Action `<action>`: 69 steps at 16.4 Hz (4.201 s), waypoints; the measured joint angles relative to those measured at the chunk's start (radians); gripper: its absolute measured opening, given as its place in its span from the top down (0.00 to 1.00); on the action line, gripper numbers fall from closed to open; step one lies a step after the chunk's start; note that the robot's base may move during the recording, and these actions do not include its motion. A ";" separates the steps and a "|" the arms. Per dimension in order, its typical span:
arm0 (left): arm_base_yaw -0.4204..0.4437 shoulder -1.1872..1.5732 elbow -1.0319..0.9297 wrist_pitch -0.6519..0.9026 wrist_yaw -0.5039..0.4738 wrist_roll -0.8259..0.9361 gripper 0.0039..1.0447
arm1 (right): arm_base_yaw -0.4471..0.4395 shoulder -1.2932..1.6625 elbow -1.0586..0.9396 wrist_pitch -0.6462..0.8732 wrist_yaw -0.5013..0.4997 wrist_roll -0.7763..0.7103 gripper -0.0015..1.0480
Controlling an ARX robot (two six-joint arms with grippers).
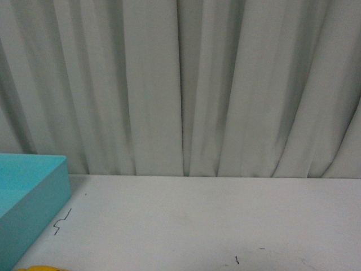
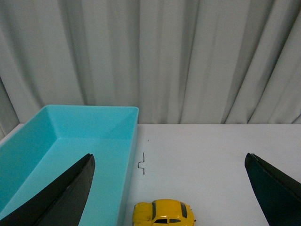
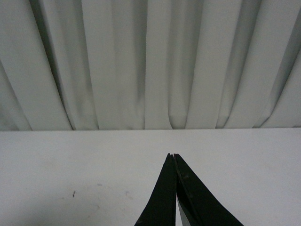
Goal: Wind up and store yellow beetle toy
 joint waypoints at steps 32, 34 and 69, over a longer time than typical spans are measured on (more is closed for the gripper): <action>-0.072 1.532 0.784 -0.084 0.157 0.999 0.06 | 0.000 -0.013 0.000 0.002 0.002 0.000 0.06; -0.077 1.574 0.788 -0.128 0.080 1.214 0.06 | 0.000 -0.013 0.000 0.002 0.002 0.000 0.06; 0.007 1.551 1.128 -0.200 0.420 0.911 0.61 | 0.000 -0.013 0.000 0.002 0.002 0.000 0.06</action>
